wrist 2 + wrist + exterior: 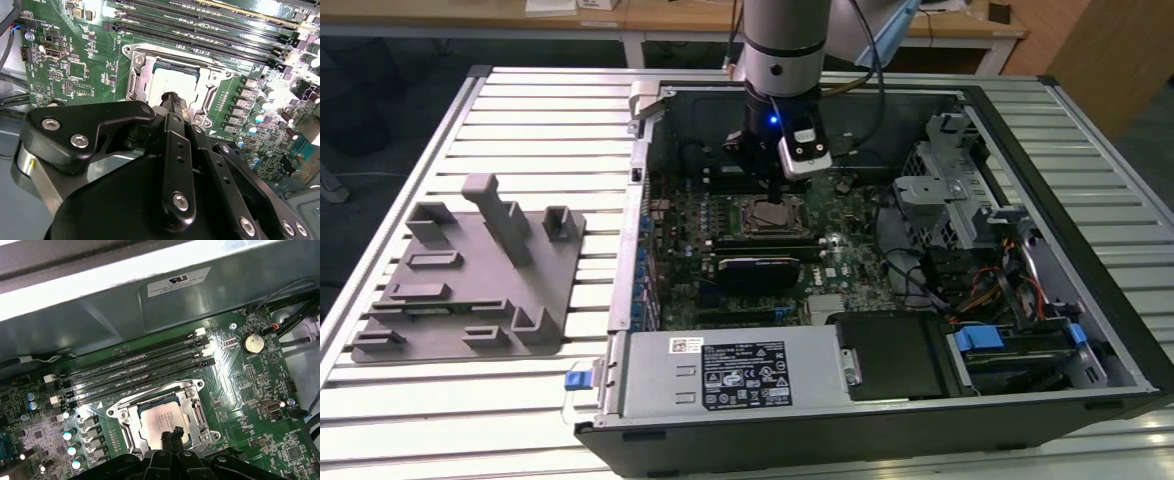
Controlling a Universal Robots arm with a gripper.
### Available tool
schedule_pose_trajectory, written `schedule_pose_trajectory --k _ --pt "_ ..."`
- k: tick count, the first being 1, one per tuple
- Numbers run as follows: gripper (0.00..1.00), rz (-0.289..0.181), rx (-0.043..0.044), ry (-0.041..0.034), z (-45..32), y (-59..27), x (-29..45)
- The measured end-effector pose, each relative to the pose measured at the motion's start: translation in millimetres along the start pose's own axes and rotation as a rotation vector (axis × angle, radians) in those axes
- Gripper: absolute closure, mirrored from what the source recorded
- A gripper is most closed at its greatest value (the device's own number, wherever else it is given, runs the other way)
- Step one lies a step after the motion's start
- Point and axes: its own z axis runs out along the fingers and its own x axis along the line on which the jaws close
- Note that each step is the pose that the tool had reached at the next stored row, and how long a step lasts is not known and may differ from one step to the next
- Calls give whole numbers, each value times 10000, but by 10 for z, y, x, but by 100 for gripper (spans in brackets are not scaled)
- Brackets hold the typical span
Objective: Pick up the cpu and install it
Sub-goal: 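Install the second cpu locking lever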
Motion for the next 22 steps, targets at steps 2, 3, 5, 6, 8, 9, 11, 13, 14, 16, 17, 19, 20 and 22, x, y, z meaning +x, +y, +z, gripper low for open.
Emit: schedule_pose_trajectory --k 2,3,5,6,8,9,11,13,14,16,17,19,20,22 --pt "89 0 0 0 -1 0 0" --pt "89 0 1 0 -1 0 0" --pt "89 -1 3 2 -2 -6 -2" --pt "89 -1 2 1 -2 -11 -4" --pt "89 0 1 1 -2 -27 -9" --pt "89 0 1 1 -2 -37 -12" --pt "89 0 2 1 -3 -62 -21" --pt "89 0 1 1 -4 -88 -30" --pt "89 0 1 1 -4 -102 -34" --pt "89 0 0 1 -5 -132 -44" --pt "89 -1 0 0 -5 -148 -49" --pt "89 -1 1 1 -6 -174 -58" --pt "89 -2 1 1 -7 -187 -62" --pt "89 -7 1 1 -7 -211 -70"
